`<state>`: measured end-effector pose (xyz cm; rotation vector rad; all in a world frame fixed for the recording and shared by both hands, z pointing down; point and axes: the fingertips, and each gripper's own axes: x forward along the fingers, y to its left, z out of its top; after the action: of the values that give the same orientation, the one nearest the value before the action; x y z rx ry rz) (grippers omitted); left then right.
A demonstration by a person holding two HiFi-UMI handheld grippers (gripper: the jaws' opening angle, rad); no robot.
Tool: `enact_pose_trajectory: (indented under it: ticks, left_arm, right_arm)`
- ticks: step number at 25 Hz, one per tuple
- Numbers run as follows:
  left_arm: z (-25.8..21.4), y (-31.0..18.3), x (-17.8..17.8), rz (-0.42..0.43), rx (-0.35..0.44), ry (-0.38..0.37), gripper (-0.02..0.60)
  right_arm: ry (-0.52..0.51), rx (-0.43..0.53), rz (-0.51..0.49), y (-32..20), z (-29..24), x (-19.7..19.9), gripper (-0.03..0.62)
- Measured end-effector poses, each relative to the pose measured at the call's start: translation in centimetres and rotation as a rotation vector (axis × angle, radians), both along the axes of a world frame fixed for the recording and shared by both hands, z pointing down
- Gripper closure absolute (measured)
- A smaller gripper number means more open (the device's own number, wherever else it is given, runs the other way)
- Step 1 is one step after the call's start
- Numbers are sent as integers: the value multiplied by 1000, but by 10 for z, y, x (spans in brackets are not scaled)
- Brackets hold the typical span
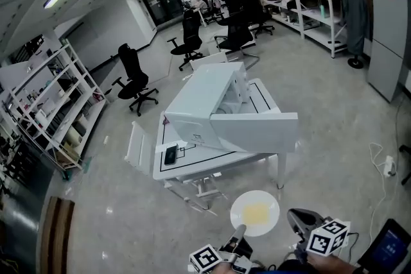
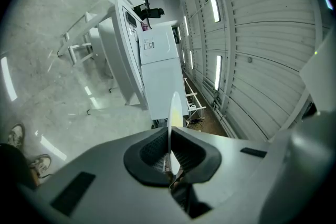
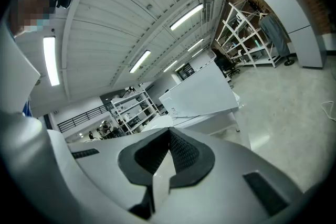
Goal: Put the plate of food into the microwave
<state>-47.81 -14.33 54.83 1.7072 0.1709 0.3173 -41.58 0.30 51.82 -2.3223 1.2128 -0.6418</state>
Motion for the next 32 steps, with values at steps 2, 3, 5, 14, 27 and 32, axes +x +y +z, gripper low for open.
enact_pose_trajectory:
  ticks: [2,3,5,14,27,32]
  left_arm:
    - [2,0,0,11,23,-2,566]
    - [2,2,1,14,13,-4,566]
    - [1,7,1,17,-17,-9,566]
    - [0,30,16,73,9,-13,566]
    - [-6,120,66,167,1,1,566]
    - [-5,160,77,205,-11,5,566]
  right_arm:
    - [0,0,8,2,0,-1,592]
    - [-1,0,12,4,1,-1,592]
    - [-4,-1,20,6,4,-2,592]
    - [-12,10,75,34,3,4,592]
    - [16,25,177,129,2,42,592]
    - [13,17,214,172,5,46,592]
